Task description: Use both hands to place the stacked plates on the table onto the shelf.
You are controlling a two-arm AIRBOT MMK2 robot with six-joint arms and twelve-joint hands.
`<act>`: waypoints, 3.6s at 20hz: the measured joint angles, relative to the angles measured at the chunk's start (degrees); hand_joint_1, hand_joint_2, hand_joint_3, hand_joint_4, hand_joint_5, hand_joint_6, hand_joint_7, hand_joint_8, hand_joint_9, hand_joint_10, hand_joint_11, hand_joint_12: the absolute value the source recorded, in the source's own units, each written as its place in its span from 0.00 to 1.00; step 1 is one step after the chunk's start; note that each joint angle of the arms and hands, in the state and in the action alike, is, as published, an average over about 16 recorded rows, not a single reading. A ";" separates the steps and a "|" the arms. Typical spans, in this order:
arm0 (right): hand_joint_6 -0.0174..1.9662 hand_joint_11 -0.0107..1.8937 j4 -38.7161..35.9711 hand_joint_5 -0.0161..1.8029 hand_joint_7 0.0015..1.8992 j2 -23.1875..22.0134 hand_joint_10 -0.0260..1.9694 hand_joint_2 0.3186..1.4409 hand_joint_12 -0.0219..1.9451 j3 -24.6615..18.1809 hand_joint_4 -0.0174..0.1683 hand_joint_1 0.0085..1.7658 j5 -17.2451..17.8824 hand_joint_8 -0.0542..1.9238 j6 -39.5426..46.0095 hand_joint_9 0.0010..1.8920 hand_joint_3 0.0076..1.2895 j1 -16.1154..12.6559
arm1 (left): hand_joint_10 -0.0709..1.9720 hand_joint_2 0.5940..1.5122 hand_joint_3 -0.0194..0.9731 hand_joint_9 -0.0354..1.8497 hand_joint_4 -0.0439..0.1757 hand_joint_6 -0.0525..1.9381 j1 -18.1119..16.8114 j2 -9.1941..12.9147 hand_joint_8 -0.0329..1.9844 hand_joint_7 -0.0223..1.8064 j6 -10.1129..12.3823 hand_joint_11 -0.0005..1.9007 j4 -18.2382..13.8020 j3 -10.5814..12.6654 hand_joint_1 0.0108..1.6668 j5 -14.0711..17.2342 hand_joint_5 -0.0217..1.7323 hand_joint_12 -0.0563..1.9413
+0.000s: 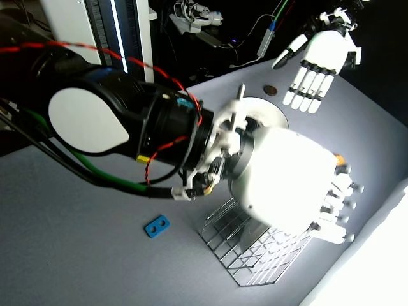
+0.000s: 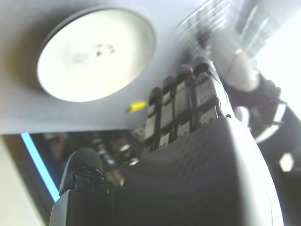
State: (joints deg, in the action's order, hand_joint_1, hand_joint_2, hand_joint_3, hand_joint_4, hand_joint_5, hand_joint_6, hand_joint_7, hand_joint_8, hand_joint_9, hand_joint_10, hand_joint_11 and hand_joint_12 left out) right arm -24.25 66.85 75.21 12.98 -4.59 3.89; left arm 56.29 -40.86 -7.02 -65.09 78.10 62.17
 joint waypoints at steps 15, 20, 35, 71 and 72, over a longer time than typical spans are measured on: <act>0.02 0.02 -13.55 0.02 0.01 -7.65 0.02 0.47 0.02 -18.42 0.07 0.67 14.49 0.04 -7.90 0.01 0.00 5.62 | 0.04 0.64 0.03 0.09 0.22 0.03 2.99 -3.50 0.02 0.10 -0.85 0.02 -3.43 -1.73 0.01 -4.47 0.11 0.07; 0.02 0.02 -15.14 0.02 0.01 -8.70 0.02 0.48 0.02 -21.32 0.07 0.69 15.66 0.04 -10.82 0.01 0.00 8.02 | 0.04 0.64 0.03 0.09 0.22 0.03 4.05 -5.02 0.02 0.10 -0.86 0.02 -1.57 -1.61 0.01 -7.77 0.11 0.06; 0.02 0.02 -17.13 0.02 0.01 -8.78 0.02 0.50 0.02 -23.03 0.07 0.74 17.01 0.04 -16.18 0.01 0.00 11.10 | 0.04 0.64 0.03 0.07 0.18 0.02 10.86 -7.04 0.02 0.09 -0.85 0.01 7.49 -1.34 0.01 -14.62 0.09 0.05; 0.02 0.04 4.34 0.14 0.12 24.27 0.02 0.57 0.30 0.34 0.11 0.66 12.66 0.04 -54.23 0.11 0.00 19.80 | 0.04 0.64 0.03 0.07 0.16 0.01 17.47 -6.71 0.02 0.08 -0.73 0.01 13.77 -2.53 0.01 -14.34 0.08 0.05; 0.02 0.05 4.46 0.17 0.14 24.56 0.02 0.57 0.33 0.72 0.11 0.66 12.79 0.04 -54.24 0.13 0.00 19.84 | 0.04 0.64 0.03 0.07 0.16 0.01 17.49 -6.72 0.02 0.08 -0.73 0.01 13.86 -2.53 0.01 -14.32 0.08 0.05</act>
State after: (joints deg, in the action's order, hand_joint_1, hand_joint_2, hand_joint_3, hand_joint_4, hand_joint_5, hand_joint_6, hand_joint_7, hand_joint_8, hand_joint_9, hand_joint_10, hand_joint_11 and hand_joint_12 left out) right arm -19.79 91.42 75.93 25.77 -58.83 23.73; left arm 73.78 -47.58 -7.75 -51.22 75.57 47.85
